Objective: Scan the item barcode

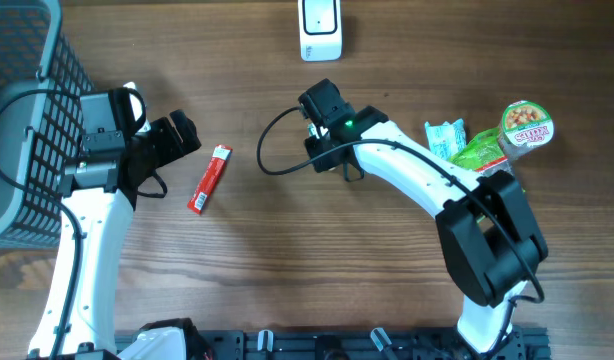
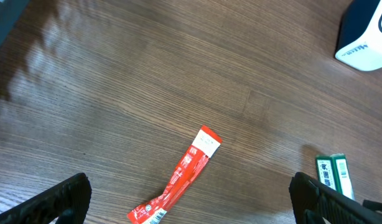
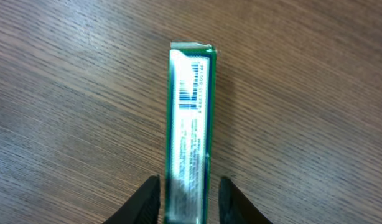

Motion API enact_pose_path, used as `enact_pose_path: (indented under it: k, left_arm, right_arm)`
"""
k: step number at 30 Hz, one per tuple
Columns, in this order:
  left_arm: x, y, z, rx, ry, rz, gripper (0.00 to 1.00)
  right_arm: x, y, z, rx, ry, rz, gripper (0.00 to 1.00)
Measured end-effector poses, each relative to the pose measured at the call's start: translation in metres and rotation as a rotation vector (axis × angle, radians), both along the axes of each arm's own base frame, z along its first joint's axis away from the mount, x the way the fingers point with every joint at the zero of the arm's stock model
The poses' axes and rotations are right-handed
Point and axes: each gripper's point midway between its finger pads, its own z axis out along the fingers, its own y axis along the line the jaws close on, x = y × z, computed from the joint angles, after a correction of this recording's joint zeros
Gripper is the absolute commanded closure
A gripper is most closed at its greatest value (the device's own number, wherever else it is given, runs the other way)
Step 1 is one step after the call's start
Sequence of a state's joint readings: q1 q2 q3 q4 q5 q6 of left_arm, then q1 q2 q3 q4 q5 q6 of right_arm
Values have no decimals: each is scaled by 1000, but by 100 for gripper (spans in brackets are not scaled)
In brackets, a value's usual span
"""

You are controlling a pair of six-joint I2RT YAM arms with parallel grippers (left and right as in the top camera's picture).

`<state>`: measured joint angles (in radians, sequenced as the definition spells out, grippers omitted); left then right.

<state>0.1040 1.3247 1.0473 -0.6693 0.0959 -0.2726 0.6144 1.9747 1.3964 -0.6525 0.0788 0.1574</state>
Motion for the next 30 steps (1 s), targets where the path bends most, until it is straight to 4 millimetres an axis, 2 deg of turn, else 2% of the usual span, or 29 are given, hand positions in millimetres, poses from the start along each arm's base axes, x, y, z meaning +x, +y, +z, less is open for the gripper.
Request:
enact_pose_path:
  k: [3,8,11,12,13,14,16,19,22,24,26,30]
  left_arm:
    - [0,0,0,0,0,0,0]
    - [0,0,0,0,0,0,0]
    - [0,0,0,0,0,0,0]
    - [0,0,0,0,0,0,0]
    - [0,0,0,0,0,0,0]
    - [0,0,0,0,0,0,0]
    - [0,0,0,0,0,0,0]
    - [0,0,0,0,0,0,0]
    - [0,0,0,0,0,0,0]
    - [0,0,0,0,0,0,0]
    - [0,0,0,0,0,0,0]
    - [0,0,0,0,0,0,0]
  right_arm:
    - [-4,-2,-5,-10,23,-8,59]
    - [-7,-2,-6,-5,37,-17,57]
    - [-10,-5,-7,-16,54,-17,49]
    - [-12,-6,-7,-21,63,-17,34]
    - [-14,-6,-6,-21,70,-19,6]
    - [-14,-5,-3,-13,69,-17,0]
    - [-12,-2,8,13,53,-21,0]
    - [-7,5,39,76,1,-35,2]
    - [-6,9,58,123,-17,-67,14]
    - [-7,9,57,139,-7,-100,23]
    - [-9,9,51,150,2,-118,24]
    - [-14,6,24,174,10,-158,32]
